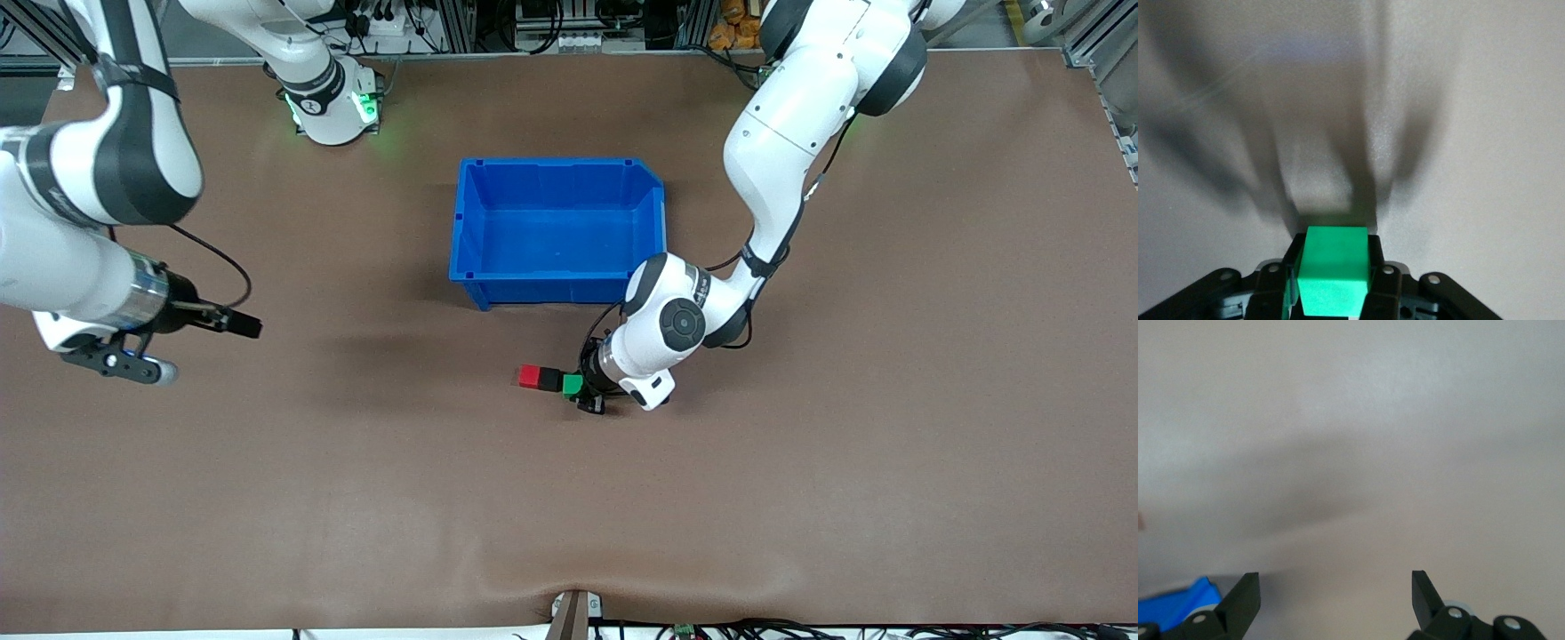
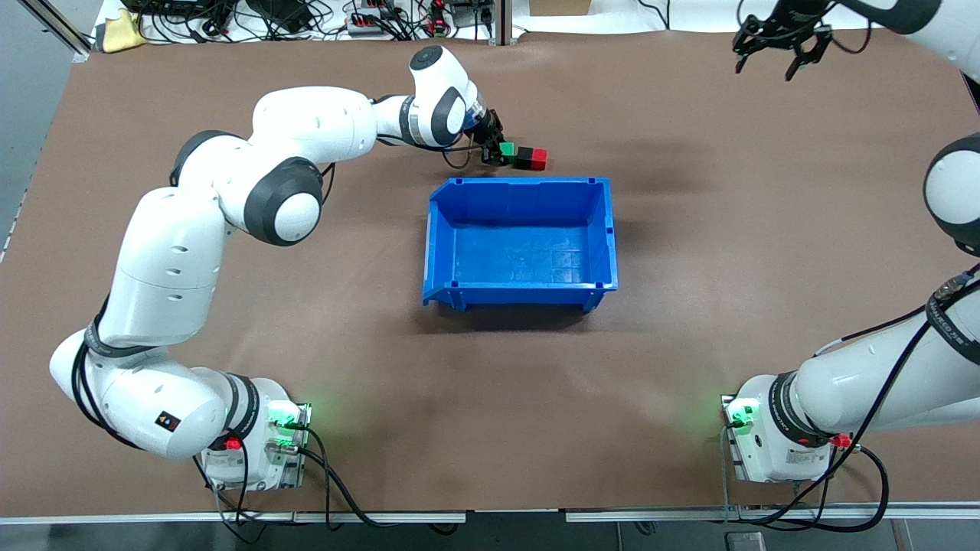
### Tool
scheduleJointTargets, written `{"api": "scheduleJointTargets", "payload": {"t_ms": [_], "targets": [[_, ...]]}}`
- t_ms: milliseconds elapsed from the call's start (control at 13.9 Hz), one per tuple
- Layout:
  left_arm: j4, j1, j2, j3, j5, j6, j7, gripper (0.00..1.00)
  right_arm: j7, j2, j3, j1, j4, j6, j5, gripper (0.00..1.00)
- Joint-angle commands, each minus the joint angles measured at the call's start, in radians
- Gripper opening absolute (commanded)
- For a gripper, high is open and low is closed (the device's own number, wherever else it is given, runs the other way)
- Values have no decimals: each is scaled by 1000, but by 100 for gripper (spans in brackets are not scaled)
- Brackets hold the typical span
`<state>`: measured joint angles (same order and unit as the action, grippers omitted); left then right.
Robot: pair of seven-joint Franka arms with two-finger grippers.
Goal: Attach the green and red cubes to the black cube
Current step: 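Open and withdraw the right gripper while the left gripper presses the green cube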
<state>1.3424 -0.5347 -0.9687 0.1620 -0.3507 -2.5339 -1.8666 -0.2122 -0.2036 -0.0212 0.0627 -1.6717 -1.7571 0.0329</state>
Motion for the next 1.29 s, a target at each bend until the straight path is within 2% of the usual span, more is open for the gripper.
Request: {"api": "scheduleJointTargets", "payload": {"t_ms": [0,287,502,574,717,860,1004,1219], "targets": [[-8,-21,-8,-15,-8,-20,-23,0,151,70,15,-30,-34,10,-7,100],[-5,-31,-7,-15,-7,-19,-19,0,177,119,15,-41,15,108,-11,100],[-5,-34,-5,-15,-7,-19,-16,0,256,144,15,-79,18,117,-7,100],[-5,-33,-2,-13,-5,-19,-14,20,275,153,15,-95,20,132,-5,100],[-3,-34,8,-15,1,-12,-14,100,267,154,17,-96,64,178,-7,100],[0,-24,48,-15,36,6,-14,100,264,154,18,-96,90,225,-7,100],[-3,-10,108,-18,80,99,-13,100,263,168,26,-103,92,251,-7,100],[3,36,238,-18,214,248,-6,100,263,213,29,-101,89,290,-7,100]]}}
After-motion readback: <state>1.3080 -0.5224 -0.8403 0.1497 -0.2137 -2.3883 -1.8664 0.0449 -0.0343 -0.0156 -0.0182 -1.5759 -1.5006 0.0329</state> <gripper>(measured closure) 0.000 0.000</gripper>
